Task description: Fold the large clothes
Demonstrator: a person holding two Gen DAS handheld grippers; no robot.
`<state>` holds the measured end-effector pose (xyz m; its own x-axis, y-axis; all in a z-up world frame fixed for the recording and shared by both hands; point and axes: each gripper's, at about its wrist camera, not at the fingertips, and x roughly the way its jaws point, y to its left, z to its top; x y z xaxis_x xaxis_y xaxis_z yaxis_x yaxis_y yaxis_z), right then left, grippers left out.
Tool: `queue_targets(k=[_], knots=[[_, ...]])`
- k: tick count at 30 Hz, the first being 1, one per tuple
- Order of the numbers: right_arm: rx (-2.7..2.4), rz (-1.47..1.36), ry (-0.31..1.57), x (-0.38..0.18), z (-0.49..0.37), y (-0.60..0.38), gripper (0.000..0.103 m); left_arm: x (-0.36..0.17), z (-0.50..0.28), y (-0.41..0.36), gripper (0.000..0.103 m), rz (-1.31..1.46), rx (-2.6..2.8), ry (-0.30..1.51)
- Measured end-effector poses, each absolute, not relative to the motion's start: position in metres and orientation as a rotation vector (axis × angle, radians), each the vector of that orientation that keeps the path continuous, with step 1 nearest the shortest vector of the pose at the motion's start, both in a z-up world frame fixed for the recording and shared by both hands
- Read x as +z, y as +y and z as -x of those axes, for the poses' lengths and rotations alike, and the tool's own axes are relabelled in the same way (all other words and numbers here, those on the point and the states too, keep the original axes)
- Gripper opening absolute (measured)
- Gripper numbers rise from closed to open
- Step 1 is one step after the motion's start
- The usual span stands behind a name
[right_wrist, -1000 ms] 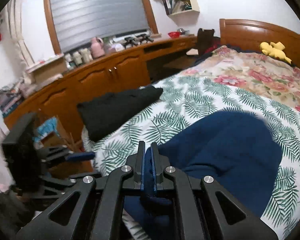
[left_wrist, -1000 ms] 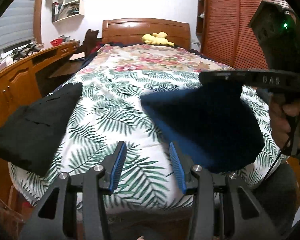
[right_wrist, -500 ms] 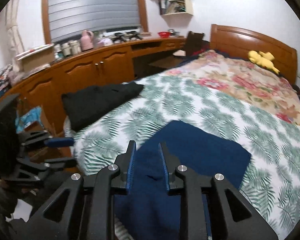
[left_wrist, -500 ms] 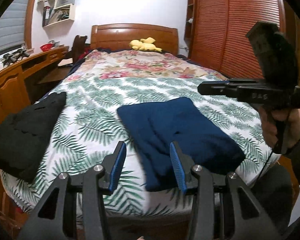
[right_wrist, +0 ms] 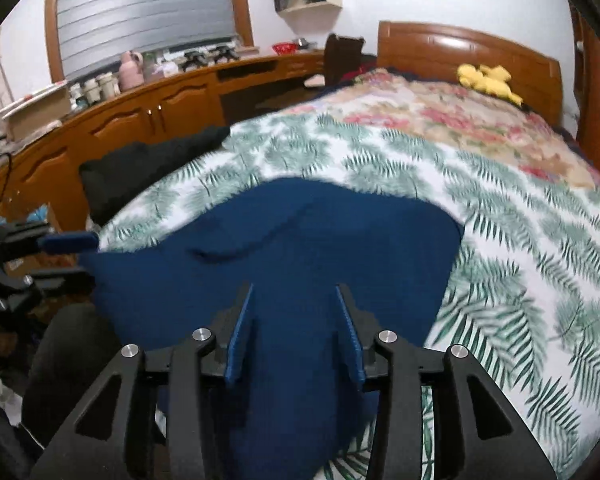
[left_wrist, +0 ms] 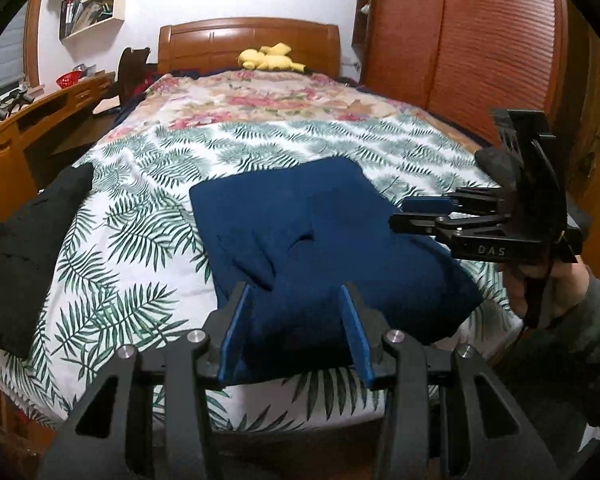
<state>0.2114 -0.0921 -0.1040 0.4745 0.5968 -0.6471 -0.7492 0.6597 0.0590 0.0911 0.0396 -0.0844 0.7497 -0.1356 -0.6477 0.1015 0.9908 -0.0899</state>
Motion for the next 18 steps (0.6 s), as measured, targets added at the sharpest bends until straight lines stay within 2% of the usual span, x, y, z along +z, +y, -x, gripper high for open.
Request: queue_targets(k=[13, 15, 17, 18], knots=[[0.834, 0.272, 0.682, -0.110, -0.203, -0.105, 0.044, -0.093, -0.094, 0.031, 0.044, -0.001, -0.096, 0.725], [0.837, 0.271, 0.689, -0.112, -0.204, -0.105, 0.044, -0.095, -0.095, 0.032, 0.038, -0.013, -0.099, 0.731], [0.839, 0.269, 0.691, -0.112, -0.204, -0.104, 0.044, -0.096, -0.097, 0.033, 0.019, -0.007, -0.104, 0.736], [0.840, 0.268, 0.691, -0.112, -0.204, -0.103, 0.044, -0.096, -0.097, 0.035, 0.015, 0.004, -0.116, 0.736]])
